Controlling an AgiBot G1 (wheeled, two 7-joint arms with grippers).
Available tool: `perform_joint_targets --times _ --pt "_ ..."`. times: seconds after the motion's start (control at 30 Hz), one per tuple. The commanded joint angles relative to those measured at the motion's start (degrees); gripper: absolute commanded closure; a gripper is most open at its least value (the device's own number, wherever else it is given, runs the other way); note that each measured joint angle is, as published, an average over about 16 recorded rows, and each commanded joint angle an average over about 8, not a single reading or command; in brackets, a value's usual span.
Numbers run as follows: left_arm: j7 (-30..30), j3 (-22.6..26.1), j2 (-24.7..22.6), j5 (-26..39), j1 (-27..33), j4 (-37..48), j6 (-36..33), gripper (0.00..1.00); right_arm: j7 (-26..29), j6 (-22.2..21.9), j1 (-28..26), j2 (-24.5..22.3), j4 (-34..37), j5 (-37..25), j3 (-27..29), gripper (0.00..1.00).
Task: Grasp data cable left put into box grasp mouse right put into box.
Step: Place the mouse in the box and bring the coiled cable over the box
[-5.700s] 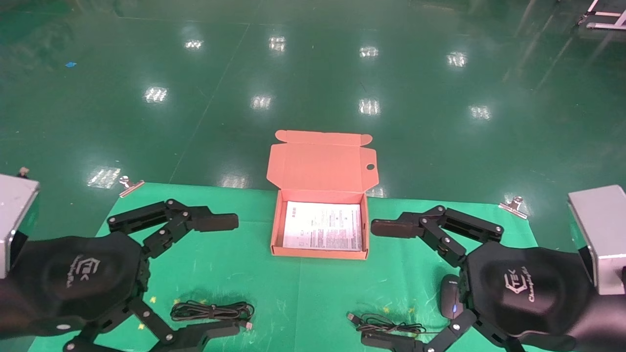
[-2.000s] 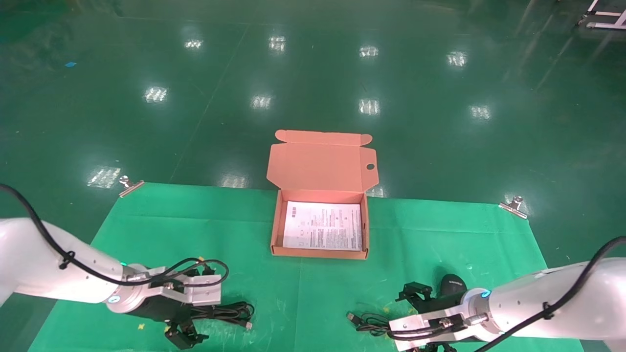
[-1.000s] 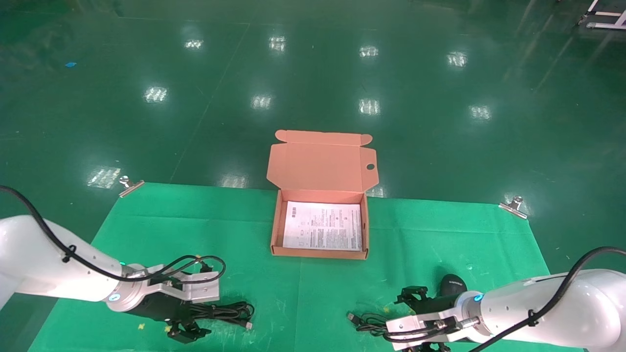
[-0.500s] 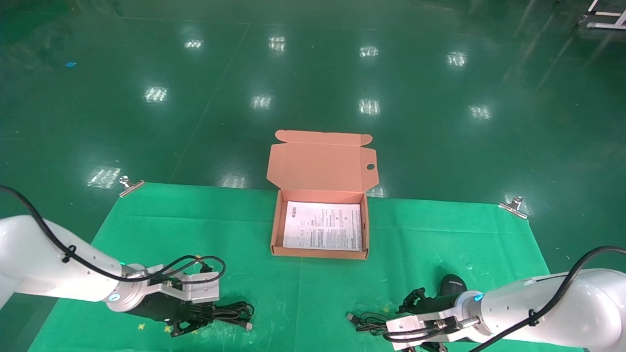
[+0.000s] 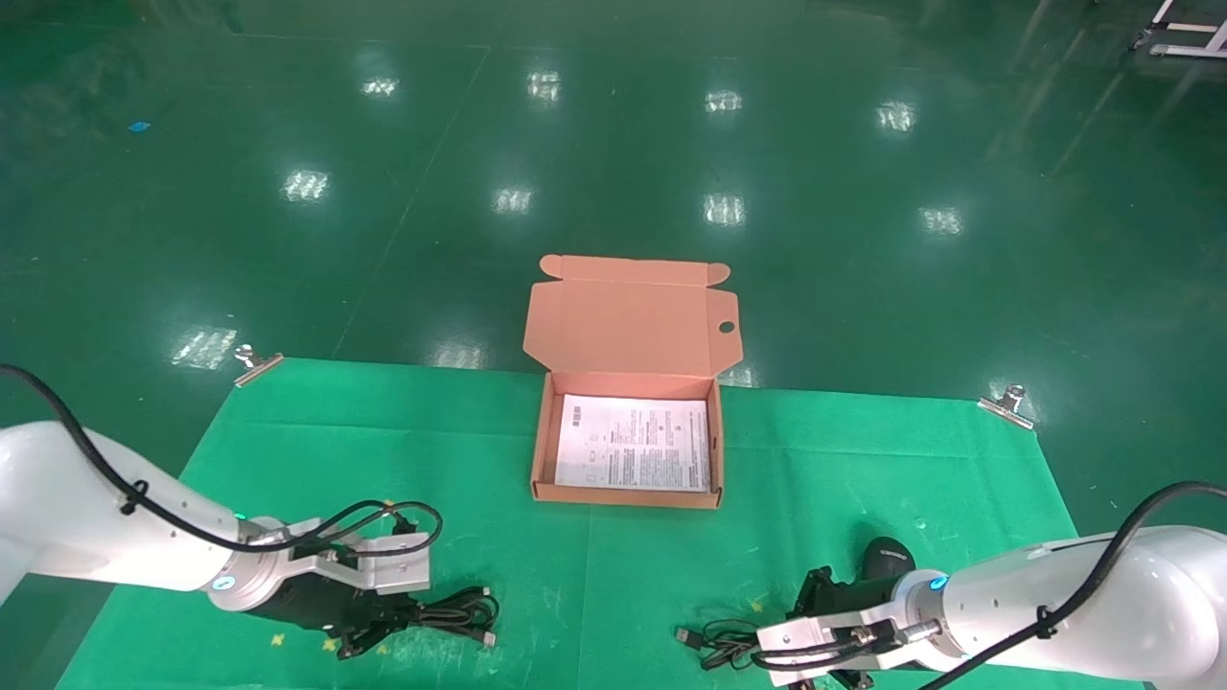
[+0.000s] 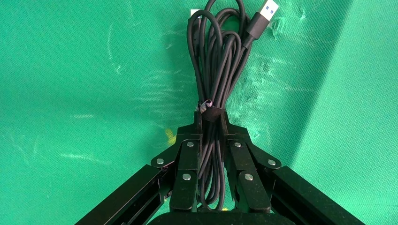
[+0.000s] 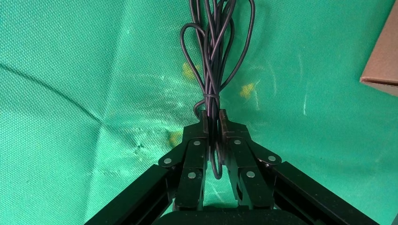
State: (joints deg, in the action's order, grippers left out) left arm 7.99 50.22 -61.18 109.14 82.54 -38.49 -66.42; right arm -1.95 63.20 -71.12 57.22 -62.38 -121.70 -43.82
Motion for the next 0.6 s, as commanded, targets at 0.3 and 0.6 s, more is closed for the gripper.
perform_joint_targets --times 0.3,0.6 --pt "2.13 -1.6 6.36 1.39 3.64 -11.25 0.22 1.0 6.16 -0.94 -5.84 -6.46 -5.82 3.6 6.7 1.0" --pt "8.17 -4.06 7.86 6.97 7.85 -24.28 7.33 1.0 10.88 -4.62 -16.38 -3.04 -5.5 4.3 11.27 1.0"
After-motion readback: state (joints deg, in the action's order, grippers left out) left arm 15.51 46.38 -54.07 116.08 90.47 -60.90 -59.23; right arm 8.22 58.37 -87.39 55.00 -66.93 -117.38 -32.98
